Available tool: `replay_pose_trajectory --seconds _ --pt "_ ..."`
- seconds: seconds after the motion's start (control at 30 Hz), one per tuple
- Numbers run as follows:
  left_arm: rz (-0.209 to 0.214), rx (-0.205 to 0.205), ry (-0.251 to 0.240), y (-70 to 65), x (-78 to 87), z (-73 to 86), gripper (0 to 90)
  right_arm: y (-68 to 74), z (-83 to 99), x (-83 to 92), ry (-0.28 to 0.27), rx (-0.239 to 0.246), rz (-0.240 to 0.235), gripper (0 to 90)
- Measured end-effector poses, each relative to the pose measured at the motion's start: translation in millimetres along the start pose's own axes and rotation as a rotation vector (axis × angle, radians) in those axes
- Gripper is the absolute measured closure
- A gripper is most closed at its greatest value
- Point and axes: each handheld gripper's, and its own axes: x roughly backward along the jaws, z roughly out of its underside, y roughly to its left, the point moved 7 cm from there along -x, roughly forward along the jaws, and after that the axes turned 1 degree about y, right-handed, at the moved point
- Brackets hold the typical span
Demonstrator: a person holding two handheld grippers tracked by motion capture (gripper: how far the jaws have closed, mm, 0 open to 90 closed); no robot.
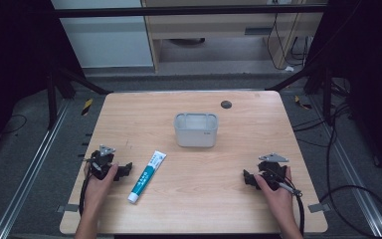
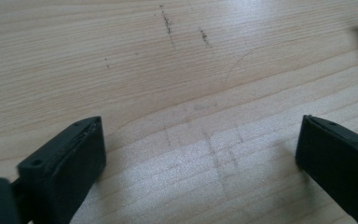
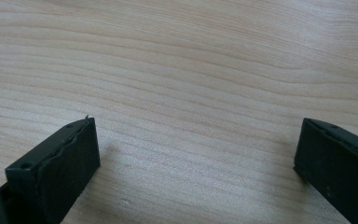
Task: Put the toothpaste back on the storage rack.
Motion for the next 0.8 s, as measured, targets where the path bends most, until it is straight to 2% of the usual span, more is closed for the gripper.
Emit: replay_pose_trajectory --seconds 0.33,0.47,0.63,0.73,0.8 --pt "-0.004 -0.073 -0.016 -15.0 16.1 -12.4 3.1 0.0 0.0 0.0 0.0 0.0 0.0 0.3" --pt "0.014 -0.067 -0.018 -19.3 22.6 -17.6 3.9 -0.1 0.0 0.0 0.0 0.001 0.0 0.3" --pt "0.042 -0.033 0.002 -25.7 30.7 -27.5 6.0 -0.3 0.1 0.1 0.001 0.005 -0.002 0.3" --pt "0.073 -0.044 0.03 -35.7 33.0 -32.0 6.2 -0.6 0.3 0.3 0.0 0.012 -0.009 0.3" --pt "0.086 -0.065 0.041 -42.5 36.1 -38.8 5.9 -0.6 0.4 0.4 0.0 0.012 -0.01 0.3"
